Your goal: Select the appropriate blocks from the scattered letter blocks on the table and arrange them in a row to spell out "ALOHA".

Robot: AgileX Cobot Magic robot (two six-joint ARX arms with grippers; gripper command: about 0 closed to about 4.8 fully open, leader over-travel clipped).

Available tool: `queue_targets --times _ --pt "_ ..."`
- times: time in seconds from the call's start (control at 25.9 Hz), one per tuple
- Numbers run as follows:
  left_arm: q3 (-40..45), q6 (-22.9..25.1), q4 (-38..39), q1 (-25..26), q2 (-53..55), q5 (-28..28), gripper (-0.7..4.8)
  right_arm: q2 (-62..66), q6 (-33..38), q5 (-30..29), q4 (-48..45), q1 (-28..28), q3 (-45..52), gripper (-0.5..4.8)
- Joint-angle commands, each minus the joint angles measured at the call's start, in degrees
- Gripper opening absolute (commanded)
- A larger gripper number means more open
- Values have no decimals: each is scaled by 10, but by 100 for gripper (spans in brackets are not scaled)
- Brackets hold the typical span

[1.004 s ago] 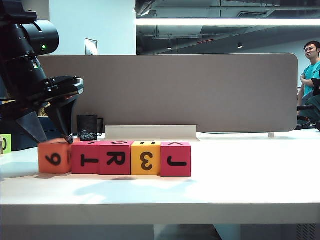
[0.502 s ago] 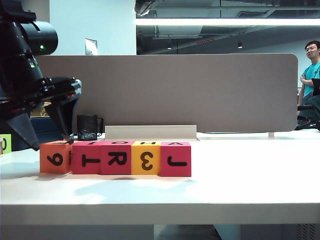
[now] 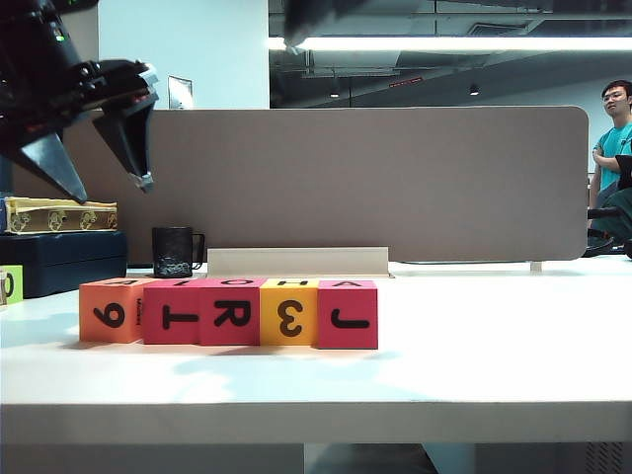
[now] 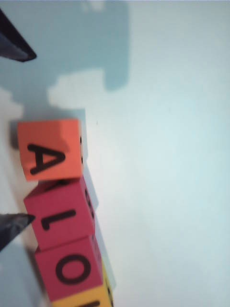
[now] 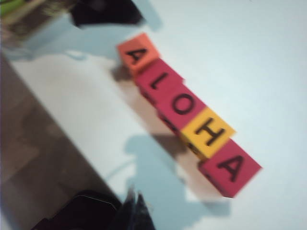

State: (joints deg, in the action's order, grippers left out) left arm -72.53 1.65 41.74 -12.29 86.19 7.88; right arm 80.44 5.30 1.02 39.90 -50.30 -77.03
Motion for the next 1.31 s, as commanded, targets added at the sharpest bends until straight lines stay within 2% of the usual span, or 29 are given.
queue_targets --times 0.04,0.15,0.19,0.23,0.27,0.35,0.58,0.77,1.08,1.31 --pt "-8 16 20 -1 -23 -15 380 15 3 3 -3 30 -3 -1" --pt "-8 29 24 -1 -52 -14 265 27 3 1 -2 56 -3 -1" --pt "-8 37 20 0 -71 -16 198 33 3 0 0 73 -3 -1" --pt "-8 57 16 0 -90 -17 102 38 3 -2 3 92 -3 -1" --pt "-8 67 13 3 -98 -21 51 40 3 -2 3 102 -3 -1" --pt "-8 75 10 12 -105 -28 15 45 3 -1 6 117 -2 -1" --pt "10 78 9 39 -95 -28 -6 71 3 -12 8 158 12 -1" --pt "39 73 7 58 -94 -24 -6 107 3 -26 1 167 37 -1" --pt "39 75 27 58 -98 79 -6 181 3 -27 -6 170 39 -1" --pt "39 81 35 58 -143 89 -6 237 7 -27 -46 175 39 -2"
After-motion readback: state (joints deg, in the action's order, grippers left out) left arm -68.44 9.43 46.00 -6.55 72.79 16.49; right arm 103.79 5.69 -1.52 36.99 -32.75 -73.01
